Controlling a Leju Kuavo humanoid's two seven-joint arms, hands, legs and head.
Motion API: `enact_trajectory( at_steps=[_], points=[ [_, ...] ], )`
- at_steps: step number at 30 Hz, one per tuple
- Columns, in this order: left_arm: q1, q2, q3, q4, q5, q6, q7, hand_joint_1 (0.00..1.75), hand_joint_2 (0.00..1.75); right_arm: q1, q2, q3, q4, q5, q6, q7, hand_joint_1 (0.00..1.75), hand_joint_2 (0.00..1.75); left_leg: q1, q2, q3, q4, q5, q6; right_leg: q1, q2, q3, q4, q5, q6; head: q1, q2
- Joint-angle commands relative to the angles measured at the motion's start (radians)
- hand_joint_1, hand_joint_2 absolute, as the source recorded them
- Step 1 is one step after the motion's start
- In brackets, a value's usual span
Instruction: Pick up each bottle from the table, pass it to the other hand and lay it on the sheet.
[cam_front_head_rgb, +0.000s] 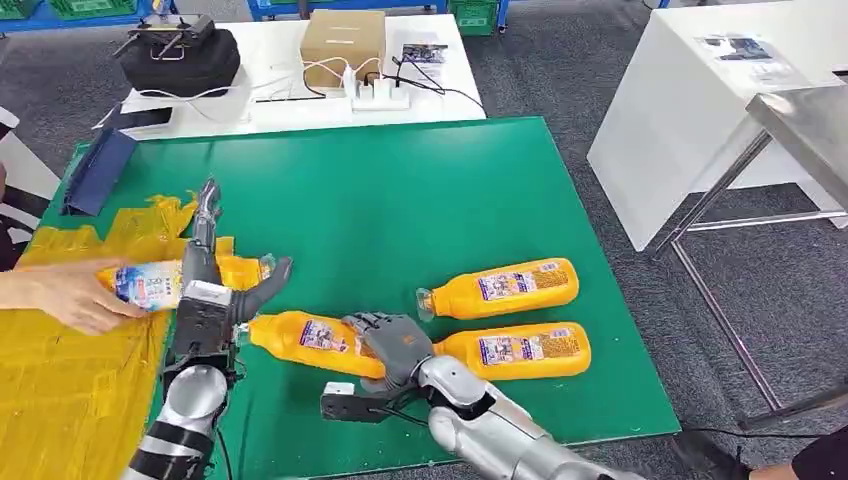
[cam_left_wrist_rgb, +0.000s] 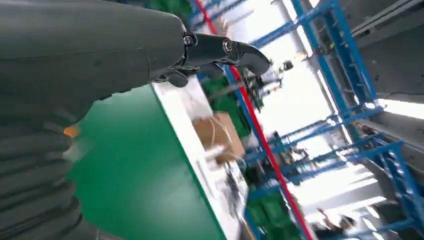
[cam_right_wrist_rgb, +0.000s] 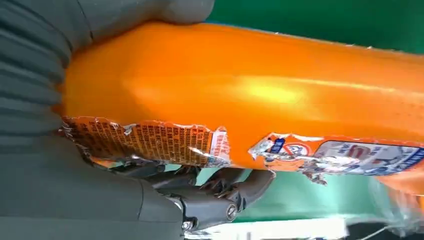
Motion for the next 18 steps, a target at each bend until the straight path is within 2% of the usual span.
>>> enact_trajectory(
  at_steps=[1,2,3,6,7,8,9,15,18],
  points=[
    [0.089,0.0,0.069,-0.17,0.351,-0.262,0.086,0.0,1.75,0.093,0.006,-0.169,-0.083,-0.049,-0.123,0.0,1.75,1.75,0.001,0.001,0.002,0.001,-0.002,0.0,0.001,-0.001,0.003,0.0,-0.002,-0.002,0.0,0.0],
    [0.101,0.002,0.081,-0.183,0.368,-0.272,0.09,0.0,1.75,0.11,0.009,-0.202,-0.113,-0.062,-0.165,-0.012,1.75,1.75,0.001,0.001,0.002,0.002,-0.003,0.0,0.002,-0.001,0.004,0.001,-0.003,-0.003,0.0,0.0],
    [0.114,0.007,0.086,-0.196,0.439,-0.332,0.127,0.0,1.75,0.143,0.019,-0.262,-0.164,-0.086,-0.254,-0.05,1.75,1.75,0.0,-0.001,0.001,0.001,-0.002,0.0,0.001,-0.001,0.002,0.0,-0.002,-0.002,0.0,0.0],
    [0.133,0.012,0.084,-0.205,0.472,-0.367,0.145,0.0,1.75,0.18,0.023,-0.315,-0.241,-0.125,-0.297,-0.094,1.75,1.75,0.0,-0.003,0.0,0.0,-0.002,0.0,0.0,-0.001,0.002,0.0,-0.003,0.0,0.0,0.0],
    [0.136,0.02,0.066,-0.198,0.495,-0.395,0.168,0.0,1.75,0.215,0.036,-0.365,-0.304,-0.177,-0.365,-0.163,1.75,1.75,0.0,-0.002,0.0,0.002,-0.004,0.0,0.001,-0.001,0.003,0.001,-0.004,-0.001,0.0,0.0],
    [0.135,0.022,0.053,-0.192,0.493,-0.394,0.173,0.0,1.75,0.229,0.037,-0.382,-0.333,-0.192,-0.383,-0.186,1.75,1.75,-0.001,-0.003,-0.006,0.0,0.0,0.001,0.0,-0.001,0.005,0.0,-0.001,0.001,0.0,0.0],
    [0.132,0.026,0.031,-0.186,0.5,-0.406,0.18,0.0,1.75,0.252,0.044,-0.407,-0.386,-0.225,-0.43,-0.238,1.75,1.75,0.0,-0.003,-0.005,0.001,-0.002,0.001,0.001,-0.001,0.008,0.001,-0.003,0.0,0.0,0.0],
    [0.12,0.027,-0.009,-0.18,0.524,-0.418,0.191,0.0,1.75,0.281,0.045,-0.426,-0.459,-0.252,-0.45,-0.276,1.75,1.75,0.0,-0.005,-0.006,0.002,-0.002,0.002,0.001,-0.004,0.008,0.001,-0.004,0.0,0.0,0.0],
    [0.104,0.044,-0.052,-0.166,0.571,-0.463,0.237,0.0,1.75,0.282,0.05,-0.428,-0.47,-0.287,-0.46,-0.325,1.75,1.75,0.0,-0.004,-0.009,0.001,0.0,0.001,0.0,-0.004,0.004,0.001,-0.002,0.001,0.0,0.0]
  ],
)
